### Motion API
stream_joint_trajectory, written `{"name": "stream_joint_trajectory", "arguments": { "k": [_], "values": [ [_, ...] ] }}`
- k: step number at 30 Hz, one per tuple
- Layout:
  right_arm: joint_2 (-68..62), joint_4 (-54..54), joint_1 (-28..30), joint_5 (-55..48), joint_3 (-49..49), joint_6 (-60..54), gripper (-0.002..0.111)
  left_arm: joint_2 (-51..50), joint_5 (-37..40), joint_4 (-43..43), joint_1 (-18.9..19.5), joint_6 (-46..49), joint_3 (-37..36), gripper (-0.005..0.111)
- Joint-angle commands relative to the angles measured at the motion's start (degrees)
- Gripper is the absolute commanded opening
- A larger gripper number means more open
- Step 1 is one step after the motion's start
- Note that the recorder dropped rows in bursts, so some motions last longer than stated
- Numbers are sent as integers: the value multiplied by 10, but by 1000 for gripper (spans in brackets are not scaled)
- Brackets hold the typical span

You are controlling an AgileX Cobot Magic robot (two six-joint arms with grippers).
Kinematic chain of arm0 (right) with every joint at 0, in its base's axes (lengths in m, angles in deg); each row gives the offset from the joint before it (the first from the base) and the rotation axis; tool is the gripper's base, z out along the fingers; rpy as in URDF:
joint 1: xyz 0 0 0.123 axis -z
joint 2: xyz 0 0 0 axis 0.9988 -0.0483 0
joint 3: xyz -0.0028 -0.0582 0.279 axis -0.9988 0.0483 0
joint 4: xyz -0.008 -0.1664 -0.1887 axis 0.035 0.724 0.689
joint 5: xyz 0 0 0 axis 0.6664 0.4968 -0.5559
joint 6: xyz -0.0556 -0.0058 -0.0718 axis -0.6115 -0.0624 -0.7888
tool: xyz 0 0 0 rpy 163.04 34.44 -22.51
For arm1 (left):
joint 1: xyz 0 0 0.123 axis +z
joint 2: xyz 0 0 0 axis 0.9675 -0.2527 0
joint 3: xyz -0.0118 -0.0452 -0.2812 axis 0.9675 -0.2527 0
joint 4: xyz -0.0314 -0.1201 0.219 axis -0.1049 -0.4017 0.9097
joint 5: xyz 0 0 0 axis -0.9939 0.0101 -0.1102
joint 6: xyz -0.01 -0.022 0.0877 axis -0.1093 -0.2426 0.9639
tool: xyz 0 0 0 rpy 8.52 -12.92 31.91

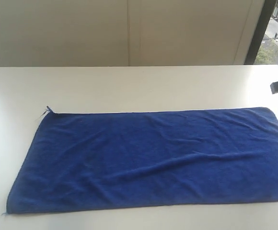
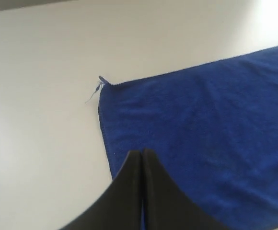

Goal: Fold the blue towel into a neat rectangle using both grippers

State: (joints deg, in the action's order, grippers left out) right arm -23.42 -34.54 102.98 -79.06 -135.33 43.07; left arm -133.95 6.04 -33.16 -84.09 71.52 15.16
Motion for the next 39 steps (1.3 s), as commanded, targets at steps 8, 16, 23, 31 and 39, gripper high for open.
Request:
{"name": "stream_joint_trajectory", "arguments": {
  "k": [8,16,23,31,39],
  "values": [
    [154,-52,0,32,100,2,0,218,20,30,1,-15,-18,0],
    [200,-83,0,53,179,2,0,311,-23,30,1,-133,-232,0],
    [200,-84,-31,91,217,-2,0,311,-130,57,1,-63,-363,0],
    [192,-102,-32,97,217,4,0,311,-139,59,1,-84,-363,0],
    [126,-122,-32,66,195,-5,0,311,-139,59,1,-118,-363,0]
  ]
}}
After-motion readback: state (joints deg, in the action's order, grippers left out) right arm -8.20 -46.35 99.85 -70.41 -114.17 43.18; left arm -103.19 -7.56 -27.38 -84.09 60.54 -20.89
